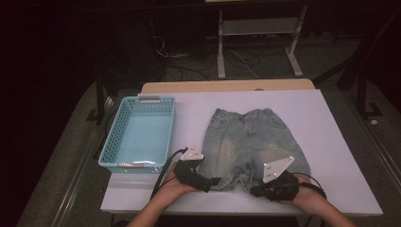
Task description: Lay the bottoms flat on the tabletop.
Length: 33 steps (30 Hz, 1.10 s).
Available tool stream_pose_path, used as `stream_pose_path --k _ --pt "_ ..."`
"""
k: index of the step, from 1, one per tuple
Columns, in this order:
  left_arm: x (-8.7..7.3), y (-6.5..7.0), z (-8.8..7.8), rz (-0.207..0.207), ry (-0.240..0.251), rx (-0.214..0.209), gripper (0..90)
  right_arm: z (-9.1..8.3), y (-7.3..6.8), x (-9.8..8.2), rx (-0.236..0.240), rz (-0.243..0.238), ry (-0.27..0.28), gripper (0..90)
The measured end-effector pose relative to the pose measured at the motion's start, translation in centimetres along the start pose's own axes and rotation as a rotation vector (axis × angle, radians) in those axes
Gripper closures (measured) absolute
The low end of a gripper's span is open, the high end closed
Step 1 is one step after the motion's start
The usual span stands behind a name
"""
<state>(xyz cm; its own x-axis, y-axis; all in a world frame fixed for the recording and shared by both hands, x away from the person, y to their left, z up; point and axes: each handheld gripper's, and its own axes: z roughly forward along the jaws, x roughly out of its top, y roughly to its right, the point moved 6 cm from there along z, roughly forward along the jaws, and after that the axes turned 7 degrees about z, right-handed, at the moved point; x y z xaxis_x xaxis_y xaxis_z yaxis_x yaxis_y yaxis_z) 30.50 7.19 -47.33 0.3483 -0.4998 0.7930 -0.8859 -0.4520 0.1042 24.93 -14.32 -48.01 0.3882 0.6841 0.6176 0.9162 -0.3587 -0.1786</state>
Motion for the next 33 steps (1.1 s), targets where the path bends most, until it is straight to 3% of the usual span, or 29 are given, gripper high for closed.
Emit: stream_pose_path --k 5,8,10,14,24,33 --pt "0.0 0.0 0.0 0.006 -0.004 -0.002 0.0 -0.3 0.2 -0.3 -0.011 0.013 0.007 81.2" --pt "0.0 0.0 0.0 0.004 -0.002 0.0 0.0 -1.4 0.4 0.0 -0.011 0.05 0.067 69.2" --pt "0.0 0.0 0.0 0.002 -0.001 -0.001 0.0 -2.3 0.5 0.0 -0.008 0.071 0.1 65.7" --pt "0.0 0.0 0.0 0.003 -0.001 -0.001 0.0 -4.2 1.4 0.0 -0.047 0.11 0.175 58.5" --pt "0.0 0.0 0.0 0.003 -0.001 -0.004 0.0 -7.1 5.7 -2.0 -0.213 0.25 0.205 48.0" --pt "0.0 0.0 0.0 0.005 -0.002 -0.004 0.0 -8.9 10.1 -4.5 -0.367 0.392 0.188 48.4"
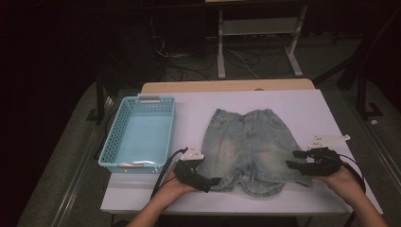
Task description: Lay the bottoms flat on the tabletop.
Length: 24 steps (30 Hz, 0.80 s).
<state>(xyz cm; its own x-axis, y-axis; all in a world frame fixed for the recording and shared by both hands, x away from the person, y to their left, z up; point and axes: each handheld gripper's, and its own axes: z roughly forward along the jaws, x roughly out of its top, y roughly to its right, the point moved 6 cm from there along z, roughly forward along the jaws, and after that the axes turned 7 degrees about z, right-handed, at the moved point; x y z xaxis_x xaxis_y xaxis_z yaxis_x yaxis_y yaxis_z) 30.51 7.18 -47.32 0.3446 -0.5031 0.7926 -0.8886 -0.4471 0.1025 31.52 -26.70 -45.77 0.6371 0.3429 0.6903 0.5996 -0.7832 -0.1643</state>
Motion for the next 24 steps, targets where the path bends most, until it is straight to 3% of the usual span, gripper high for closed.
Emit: stream_pose_path --k 5,11,14,20,24 --pt "0.0 0.0 0.0 -0.002 -0.001 0.002 0.0 0.2 2.0 -0.6 -0.063 0.055 -0.021 49.5" --pt "0.0 0.0 0.0 -0.001 -0.002 0.003 0.0 1.0 3.0 -1.6 -0.086 0.079 -0.066 52.5" --pt "0.0 0.0 0.0 0.0 -0.001 0.003 0.0 1.7 3.2 -2.2 -0.094 0.081 -0.097 60.2" --pt "0.0 0.1 0.0 0.003 -0.004 0.002 0.0 1.4 3.7 -2.2 -0.129 0.089 -0.093 83.7" --pt "0.0 0.0 -0.1 0.001 -0.002 0.003 0.0 1.3 3.6 -2.0 -0.143 0.068 -0.095 86.4"
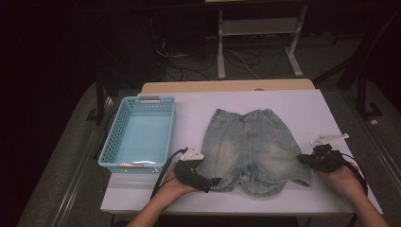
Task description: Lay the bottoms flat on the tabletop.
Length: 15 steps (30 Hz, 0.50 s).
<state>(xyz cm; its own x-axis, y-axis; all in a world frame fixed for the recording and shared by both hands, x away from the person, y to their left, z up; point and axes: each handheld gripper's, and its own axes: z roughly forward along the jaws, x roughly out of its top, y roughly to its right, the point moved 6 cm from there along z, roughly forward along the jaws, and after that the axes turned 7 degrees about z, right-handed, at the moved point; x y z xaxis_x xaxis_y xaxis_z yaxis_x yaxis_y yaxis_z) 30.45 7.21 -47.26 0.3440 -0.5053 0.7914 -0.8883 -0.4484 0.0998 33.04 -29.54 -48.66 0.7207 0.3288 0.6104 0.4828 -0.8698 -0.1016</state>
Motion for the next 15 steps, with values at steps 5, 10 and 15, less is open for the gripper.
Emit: stream_pose_path --k 5,10,15 --pt "0.0 -0.1 0.0 -0.002 0.001 0.0 0.0 -1.5 0.8 0.6 -0.009 0.027 0.054 86.6" --pt "0.0 0.0 0.0 -0.003 0.002 0.0 0.0 -1.9 2.4 0.7 -0.042 0.045 0.061 86.7" --pt "0.0 0.0 0.1 -0.001 -0.002 -0.001 0.0 -1.1 3.7 0.9 -0.041 0.044 0.048 86.7"
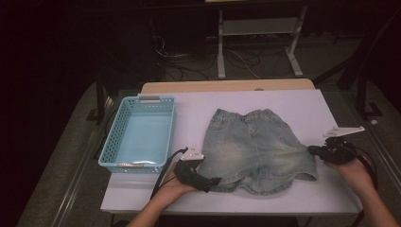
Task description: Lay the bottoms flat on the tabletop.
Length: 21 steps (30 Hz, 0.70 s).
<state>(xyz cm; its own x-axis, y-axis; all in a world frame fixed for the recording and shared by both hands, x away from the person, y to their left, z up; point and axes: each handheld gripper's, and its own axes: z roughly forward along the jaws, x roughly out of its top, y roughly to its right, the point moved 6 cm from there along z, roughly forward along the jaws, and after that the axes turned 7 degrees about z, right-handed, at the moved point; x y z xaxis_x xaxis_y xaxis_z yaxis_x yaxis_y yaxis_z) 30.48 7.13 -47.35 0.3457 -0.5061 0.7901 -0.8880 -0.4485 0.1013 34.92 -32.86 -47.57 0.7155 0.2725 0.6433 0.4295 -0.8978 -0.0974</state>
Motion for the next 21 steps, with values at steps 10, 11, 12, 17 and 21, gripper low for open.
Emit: stream_pose_path --k 10,11,12,17,21 --pt "0.0 0.0 0.0 0.002 -0.002 0.0 0.0 0.0 0.8 0.1 0.026 0.057 0.032 73.1" --pt "0.0 0.0 0.0 0.002 -0.001 0.0 0.0 -0.4 0.6 0.1 0.045 0.066 0.04 70.8" --pt "0.0 0.0 0.0 0.0 0.0 0.0 0.0 -0.8 0.2 0.1 0.084 0.085 0.043 69.0" --pt "0.0 -0.1 -0.1 -0.002 0.001 0.002 0.0 -2.2 -1.1 -1.0 0.114 0.074 0.046 62.3" --pt "0.0 -0.1 -0.1 -0.002 0.004 0.001 0.0 -3.0 -2.2 -2.2 0.127 0.062 0.03 57.1"
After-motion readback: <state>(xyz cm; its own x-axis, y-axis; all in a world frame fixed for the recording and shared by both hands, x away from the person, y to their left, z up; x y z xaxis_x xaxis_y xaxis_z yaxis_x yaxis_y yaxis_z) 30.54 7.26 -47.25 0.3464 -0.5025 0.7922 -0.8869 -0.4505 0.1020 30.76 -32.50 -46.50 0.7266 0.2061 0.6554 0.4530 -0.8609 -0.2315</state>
